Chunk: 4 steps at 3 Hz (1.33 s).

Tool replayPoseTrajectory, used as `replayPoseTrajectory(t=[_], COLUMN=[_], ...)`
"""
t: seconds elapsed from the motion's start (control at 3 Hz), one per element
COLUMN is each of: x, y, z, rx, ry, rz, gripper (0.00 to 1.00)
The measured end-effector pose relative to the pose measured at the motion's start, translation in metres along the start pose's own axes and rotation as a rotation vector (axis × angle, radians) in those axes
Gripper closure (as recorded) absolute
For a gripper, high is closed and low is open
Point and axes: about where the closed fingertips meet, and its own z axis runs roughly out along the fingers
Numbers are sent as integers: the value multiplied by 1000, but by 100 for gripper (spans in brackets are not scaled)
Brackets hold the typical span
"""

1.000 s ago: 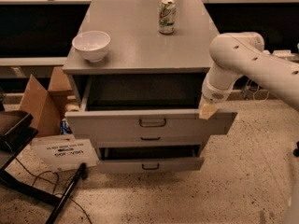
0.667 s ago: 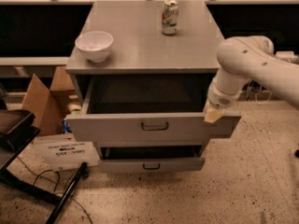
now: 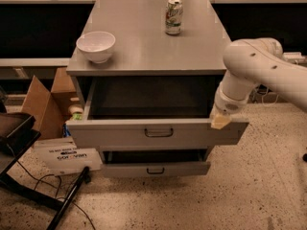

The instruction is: Open top drawer

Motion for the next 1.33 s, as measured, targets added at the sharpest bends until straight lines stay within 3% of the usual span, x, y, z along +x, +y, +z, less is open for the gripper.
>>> replayPoseTrajectory(t=[0.33,0.67,1.33], x=[-3,-3,-3], y=[2,2,2], z=[0,0,0], rx=[-2,-2,-2], ry=[1,1,1], rz=[2,2,2], gripper=[100,84,38])
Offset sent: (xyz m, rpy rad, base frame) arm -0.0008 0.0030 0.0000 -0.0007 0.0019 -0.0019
